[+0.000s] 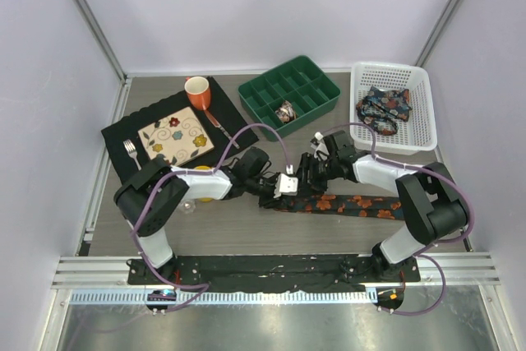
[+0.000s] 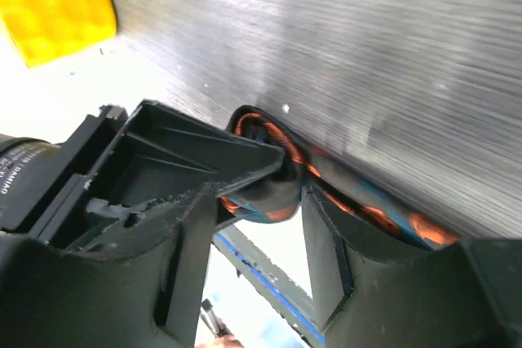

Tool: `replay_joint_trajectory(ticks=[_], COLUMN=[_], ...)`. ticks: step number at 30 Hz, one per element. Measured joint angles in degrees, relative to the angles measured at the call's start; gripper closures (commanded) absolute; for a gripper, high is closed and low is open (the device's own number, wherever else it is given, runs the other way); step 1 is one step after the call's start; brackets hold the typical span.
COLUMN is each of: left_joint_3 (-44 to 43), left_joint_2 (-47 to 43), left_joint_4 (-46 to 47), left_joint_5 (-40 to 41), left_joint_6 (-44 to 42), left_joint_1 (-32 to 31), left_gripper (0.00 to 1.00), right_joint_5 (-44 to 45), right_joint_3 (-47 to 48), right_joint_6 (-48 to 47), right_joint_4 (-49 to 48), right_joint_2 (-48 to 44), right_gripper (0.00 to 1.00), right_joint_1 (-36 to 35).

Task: Roll the ties
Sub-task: Roll the tie at the center of the board.

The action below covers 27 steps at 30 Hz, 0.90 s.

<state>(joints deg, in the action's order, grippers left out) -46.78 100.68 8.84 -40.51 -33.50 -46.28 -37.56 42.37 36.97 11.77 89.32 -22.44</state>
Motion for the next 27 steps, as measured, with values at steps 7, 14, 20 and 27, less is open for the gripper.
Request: replay_joint_trajectory(ticks=[7, 14, 20, 27], left_joint_3=[-1.3, -2.3, -2.5, -2.6], left_joint_2=[0.9, 1.8, 2.1, 2.2], left_joint_4=[-1.3, -1.5, -1.5, -1.5], left_joint_5=[0.3, 0.5, 0.5, 1.0], left_joint_6=[2.5, 4.5, 4.7, 5.7], left_joint_1=[-0.1, -0.1, -0.5, -0.6], left_gripper=[0.85, 0.85, 0.82, 0.78], right_joint_5=[0.4, 0.9, 0.8, -1.6], right_joint_3=[-2.9, -4.7, -4.8, -4.8], right_joint_6=[0.8, 1.0, 1.7, 1.7], right_joint_4=[-2.4, -2.8, -5.3, -7.6], right_joint_2=[0.3, -1.8, -1.3, 0.9], right_gripper=[0.47, 0.47, 0.62, 0.99], right_joint_1=[-2.1, -2.5, -2.6, -2.6])
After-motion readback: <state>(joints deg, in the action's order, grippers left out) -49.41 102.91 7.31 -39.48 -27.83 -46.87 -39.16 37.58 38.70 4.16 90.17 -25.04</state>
